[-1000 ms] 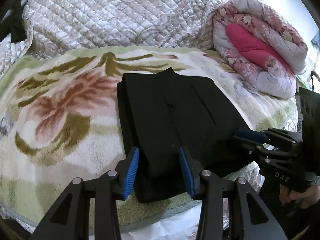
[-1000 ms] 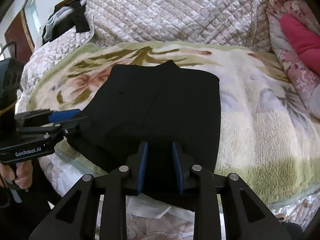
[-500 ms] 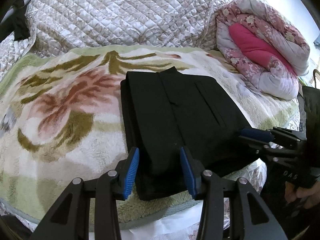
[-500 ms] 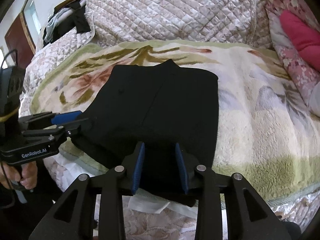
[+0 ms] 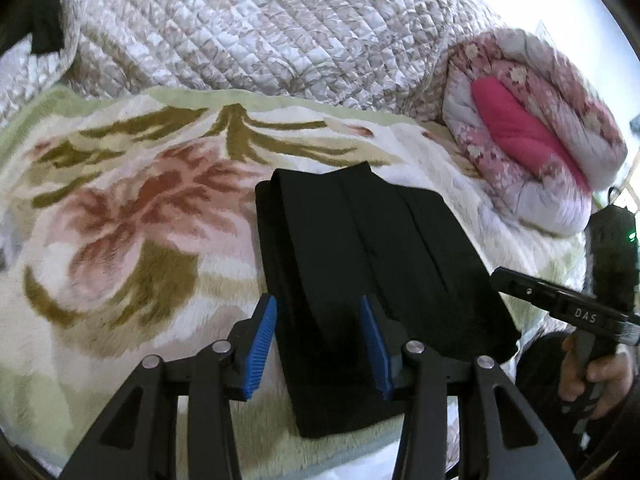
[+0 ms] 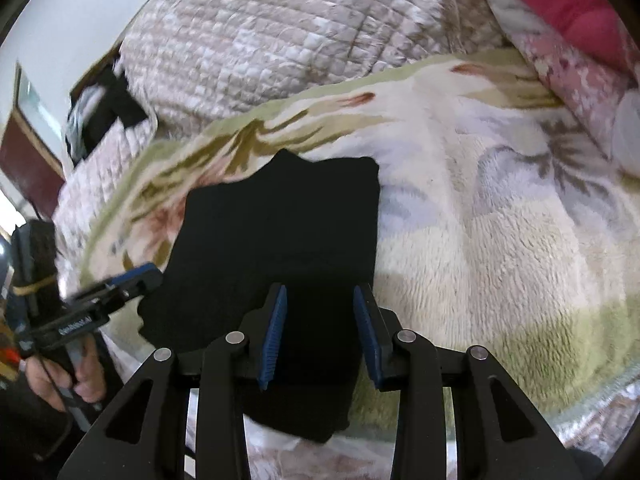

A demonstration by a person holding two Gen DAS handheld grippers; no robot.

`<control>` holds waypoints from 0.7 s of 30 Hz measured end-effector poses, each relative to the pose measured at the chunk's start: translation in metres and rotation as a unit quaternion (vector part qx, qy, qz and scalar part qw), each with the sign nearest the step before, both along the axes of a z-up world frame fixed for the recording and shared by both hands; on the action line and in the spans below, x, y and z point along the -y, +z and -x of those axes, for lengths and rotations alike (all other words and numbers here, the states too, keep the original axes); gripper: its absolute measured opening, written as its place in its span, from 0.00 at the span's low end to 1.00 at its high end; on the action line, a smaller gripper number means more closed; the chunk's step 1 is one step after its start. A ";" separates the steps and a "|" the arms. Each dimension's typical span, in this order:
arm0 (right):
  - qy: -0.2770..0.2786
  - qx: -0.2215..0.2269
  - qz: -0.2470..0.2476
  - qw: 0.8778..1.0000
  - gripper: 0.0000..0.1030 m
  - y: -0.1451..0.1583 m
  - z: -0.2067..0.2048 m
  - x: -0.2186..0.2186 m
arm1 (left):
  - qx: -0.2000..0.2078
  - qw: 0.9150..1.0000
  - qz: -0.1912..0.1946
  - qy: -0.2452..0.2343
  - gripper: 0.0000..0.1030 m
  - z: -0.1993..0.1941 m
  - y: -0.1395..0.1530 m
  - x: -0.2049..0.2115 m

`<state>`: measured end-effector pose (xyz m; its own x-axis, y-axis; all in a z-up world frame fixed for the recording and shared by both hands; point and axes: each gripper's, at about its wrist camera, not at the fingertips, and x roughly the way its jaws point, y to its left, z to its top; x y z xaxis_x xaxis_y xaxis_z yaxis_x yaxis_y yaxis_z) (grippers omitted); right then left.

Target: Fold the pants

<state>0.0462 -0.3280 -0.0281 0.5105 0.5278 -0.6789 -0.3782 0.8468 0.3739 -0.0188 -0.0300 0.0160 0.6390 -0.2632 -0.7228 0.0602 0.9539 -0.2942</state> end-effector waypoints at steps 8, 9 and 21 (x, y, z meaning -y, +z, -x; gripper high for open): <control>0.007 -0.050 -0.060 0.997 0.36 -0.019 -0.031 0.007 | -0.020 0.999 0.043 0.006 0.52 -0.026 -0.018 -0.014; 0.010 -0.052 -0.066 0.996 0.36 -0.020 -0.034 0.007 | -0.020 0.999 0.051 0.003 0.53 -0.029 -0.020 -0.015; 0.032 -0.068 -0.090 0.993 0.28 -0.024 -0.043 0.003 | -0.014 0.996 0.092 -0.003 0.41 -0.043 -0.027 -0.020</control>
<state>0.0893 -0.3313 -0.0521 0.3821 0.6754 -0.6307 -0.3658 0.7373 0.5680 0.0245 -0.0100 -0.0110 0.6177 -0.3964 -0.6792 0.0559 0.8836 -0.4648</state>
